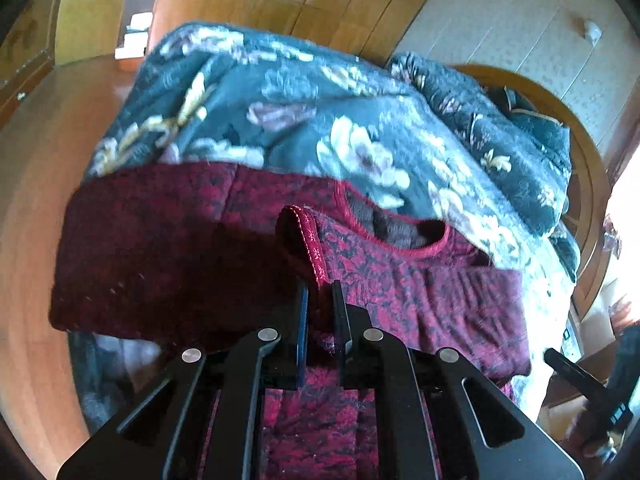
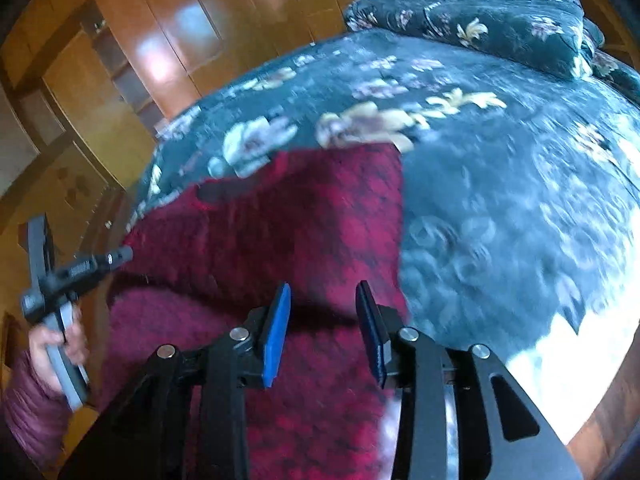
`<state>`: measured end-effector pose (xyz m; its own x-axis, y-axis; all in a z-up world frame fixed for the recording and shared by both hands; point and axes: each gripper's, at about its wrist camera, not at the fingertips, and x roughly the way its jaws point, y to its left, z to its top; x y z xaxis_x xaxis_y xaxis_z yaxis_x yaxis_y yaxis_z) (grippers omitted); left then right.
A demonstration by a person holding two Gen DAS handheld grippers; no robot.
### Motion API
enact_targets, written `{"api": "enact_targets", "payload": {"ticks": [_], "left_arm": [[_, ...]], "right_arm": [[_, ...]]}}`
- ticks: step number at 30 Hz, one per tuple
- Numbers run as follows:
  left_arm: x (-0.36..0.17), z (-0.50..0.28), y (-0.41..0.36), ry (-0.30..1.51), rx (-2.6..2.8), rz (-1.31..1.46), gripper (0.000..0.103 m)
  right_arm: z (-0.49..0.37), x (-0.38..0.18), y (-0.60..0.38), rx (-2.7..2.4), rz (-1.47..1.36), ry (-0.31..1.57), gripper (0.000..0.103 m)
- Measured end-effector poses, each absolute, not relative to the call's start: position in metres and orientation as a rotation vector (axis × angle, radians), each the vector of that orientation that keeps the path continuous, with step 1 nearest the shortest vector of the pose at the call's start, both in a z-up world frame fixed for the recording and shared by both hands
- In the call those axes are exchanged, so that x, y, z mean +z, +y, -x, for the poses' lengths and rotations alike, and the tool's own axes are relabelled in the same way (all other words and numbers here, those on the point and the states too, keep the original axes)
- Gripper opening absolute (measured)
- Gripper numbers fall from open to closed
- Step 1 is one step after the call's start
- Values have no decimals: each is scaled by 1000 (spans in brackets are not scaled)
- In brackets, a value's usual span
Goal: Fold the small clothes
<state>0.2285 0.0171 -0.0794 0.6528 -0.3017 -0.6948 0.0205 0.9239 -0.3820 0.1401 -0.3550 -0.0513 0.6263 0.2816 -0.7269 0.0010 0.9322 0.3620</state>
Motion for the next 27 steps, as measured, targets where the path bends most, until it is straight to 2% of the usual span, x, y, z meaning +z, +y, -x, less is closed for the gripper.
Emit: {"api": "enact_targets", "payload": {"ticks": [4,6,8,11,16,17,18,19,23,24,27], "left_arm": [[-84,-239,16,867,-159,317,10],[-109,-254,15,951,-133,310,10],[-135,-264,21,1031,-112,342,12],[-138,-256,31,1009,-133,418,15],[-119,-226,66,951,-129,531,34],[-117,-219,77,935,-124,559,36],[-114,-209,94,919,-112,605,38],[-114,-201,111,899,-97,657,39],[-129,-164,187,839,-17,864,41],[-141,-155,207,838,7,936,45],[-183,-132,255,844,55,1173,46]], "right_arm": [[-187,-86,-346,91,-355,970,34],[-206,-116,-347,-1,-351,1050,30],[-209,-127,-346,-28,-340,1024,31],[-205,-128,-335,-47,-265,994,31],[-207,-120,-328,-63,-202,1003,34],[-205,-112,-323,-75,-175,998,43],[-201,-107,-320,-83,-161,983,60],[-193,-97,-315,-94,-149,952,65],[-163,-81,-293,-24,-153,912,77],[-155,-81,-286,-1,-159,916,80],[-135,-88,-258,72,-160,953,83]]}}
